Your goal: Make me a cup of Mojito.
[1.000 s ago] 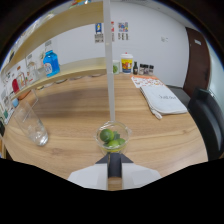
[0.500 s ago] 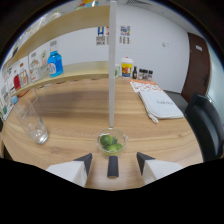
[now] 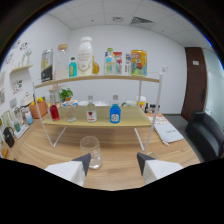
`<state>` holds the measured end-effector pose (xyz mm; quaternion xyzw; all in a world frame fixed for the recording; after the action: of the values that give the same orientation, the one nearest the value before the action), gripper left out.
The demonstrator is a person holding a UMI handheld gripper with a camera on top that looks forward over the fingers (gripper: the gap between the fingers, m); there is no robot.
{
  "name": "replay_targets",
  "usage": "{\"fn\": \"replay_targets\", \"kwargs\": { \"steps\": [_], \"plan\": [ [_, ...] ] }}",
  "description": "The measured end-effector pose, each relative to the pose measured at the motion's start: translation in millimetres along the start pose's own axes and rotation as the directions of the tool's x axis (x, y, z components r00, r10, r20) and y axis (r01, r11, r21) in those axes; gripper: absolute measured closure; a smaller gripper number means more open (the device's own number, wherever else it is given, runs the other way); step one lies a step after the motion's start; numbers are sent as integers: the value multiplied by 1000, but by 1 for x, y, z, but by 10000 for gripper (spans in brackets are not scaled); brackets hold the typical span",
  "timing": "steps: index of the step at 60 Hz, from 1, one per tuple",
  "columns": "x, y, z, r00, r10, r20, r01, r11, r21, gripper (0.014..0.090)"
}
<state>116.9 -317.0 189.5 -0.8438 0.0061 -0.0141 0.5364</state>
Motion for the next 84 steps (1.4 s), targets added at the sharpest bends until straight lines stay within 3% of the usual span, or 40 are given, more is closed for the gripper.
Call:
{"fn": "replay_targets", "kwargs": {
  "steps": [17,33,49,55,60,67,73,84],
  "plan": [
    [-67,36,2,1000,3,22,-2,997,-71,188],
    [-88,-47,50,999,7,41,-8,1000,30,184],
    [-90,-98,129,999,8,50,-10,999,41,204],
    [-87,-99,153,999,19,45,-19,1000,10,250],
    [-85,-91,171,999,30,40,-29,999,-28,336],
    [-84,-81,185,998,46,34,-44,997,-67,561],
    [-84,-77,191,998,51,34,-49,996,-79,689],
    [-82,-75,186,999,39,25,-38,997,-73,703]
  ]
}}
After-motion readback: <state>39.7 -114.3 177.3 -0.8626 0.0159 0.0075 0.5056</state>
